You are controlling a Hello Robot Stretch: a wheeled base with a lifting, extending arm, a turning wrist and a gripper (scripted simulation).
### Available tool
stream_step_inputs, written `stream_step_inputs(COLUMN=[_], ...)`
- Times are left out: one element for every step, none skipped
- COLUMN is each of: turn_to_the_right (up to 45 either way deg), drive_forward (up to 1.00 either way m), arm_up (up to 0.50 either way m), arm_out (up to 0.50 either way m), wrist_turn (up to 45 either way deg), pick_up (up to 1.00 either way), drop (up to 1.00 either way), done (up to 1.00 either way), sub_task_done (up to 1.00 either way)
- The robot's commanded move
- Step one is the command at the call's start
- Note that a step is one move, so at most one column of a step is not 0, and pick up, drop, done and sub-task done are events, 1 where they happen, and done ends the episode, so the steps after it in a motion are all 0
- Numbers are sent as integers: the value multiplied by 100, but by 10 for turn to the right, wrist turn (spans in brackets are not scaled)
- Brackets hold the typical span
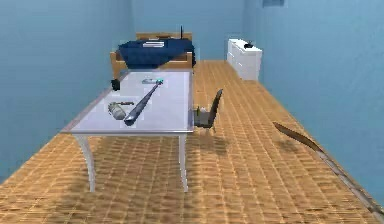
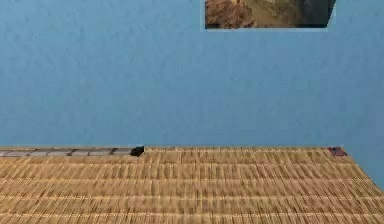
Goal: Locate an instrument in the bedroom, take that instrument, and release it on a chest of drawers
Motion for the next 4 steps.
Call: stream_step_inputs(turn_to_the_right=[-450,-450,-450,-360], drive_forward=[0,0,0,0], arm_up=[0,0,0,0], arm_out=[0,0,0,0], wrist_turn=[0,0,0,0], pick_up=[0,0,0,0], drop=[0,0,0,0], done=[0,0,0,0], sub_task_done=[0,0,0,0])
